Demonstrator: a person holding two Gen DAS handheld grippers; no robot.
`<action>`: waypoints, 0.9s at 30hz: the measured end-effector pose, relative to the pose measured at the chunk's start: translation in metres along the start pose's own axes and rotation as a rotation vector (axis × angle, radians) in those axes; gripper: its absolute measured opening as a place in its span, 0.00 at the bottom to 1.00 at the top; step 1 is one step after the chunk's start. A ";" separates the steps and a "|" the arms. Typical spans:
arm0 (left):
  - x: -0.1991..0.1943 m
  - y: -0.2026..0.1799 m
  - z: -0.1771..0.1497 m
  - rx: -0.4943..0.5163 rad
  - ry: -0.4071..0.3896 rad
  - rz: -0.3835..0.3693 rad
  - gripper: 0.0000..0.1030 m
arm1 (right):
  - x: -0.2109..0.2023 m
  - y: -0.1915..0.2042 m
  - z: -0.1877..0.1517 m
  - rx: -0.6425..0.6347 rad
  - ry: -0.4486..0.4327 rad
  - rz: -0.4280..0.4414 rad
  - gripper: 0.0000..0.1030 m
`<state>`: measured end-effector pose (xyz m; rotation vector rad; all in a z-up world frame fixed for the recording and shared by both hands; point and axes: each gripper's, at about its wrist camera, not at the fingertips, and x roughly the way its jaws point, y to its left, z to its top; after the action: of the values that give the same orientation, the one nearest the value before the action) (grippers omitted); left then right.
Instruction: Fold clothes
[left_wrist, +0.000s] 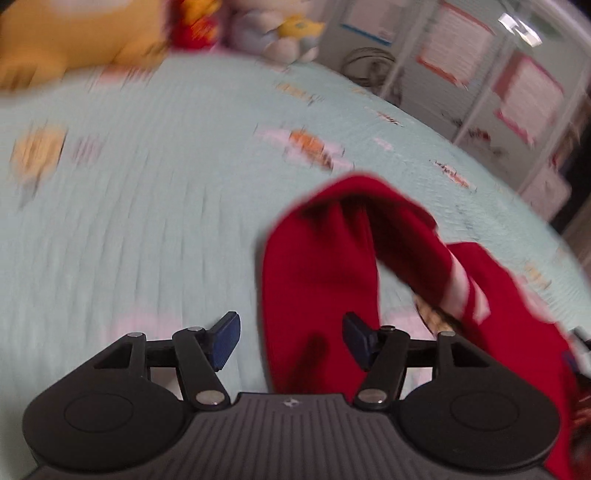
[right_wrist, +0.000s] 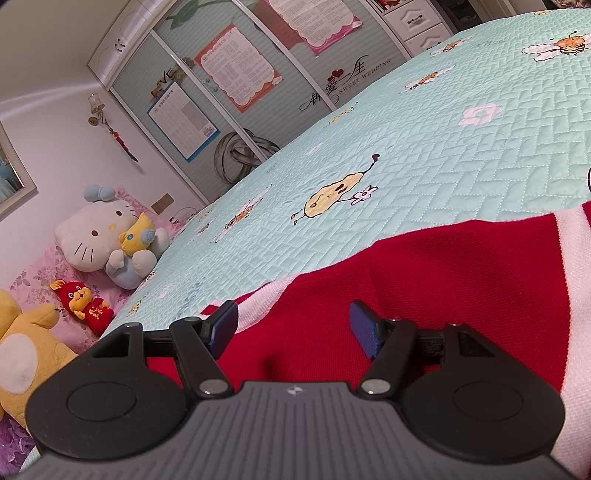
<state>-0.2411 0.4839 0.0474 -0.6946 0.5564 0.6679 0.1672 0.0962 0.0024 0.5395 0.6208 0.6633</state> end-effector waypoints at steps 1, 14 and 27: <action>-0.006 -0.001 -0.010 -0.031 -0.014 -0.018 0.65 | 0.000 0.000 0.000 0.000 0.000 0.000 0.65; 0.010 -0.037 0.067 0.419 -0.264 0.361 0.12 | -0.001 -0.002 0.001 -0.001 0.001 0.002 0.66; -0.005 -0.076 0.166 0.801 -0.261 0.622 0.16 | -0.001 -0.003 0.001 -0.002 0.000 0.003 0.66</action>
<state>-0.1504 0.5589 0.1876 0.3375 0.7340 1.0012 0.1682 0.0932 0.0017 0.5386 0.6195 0.6672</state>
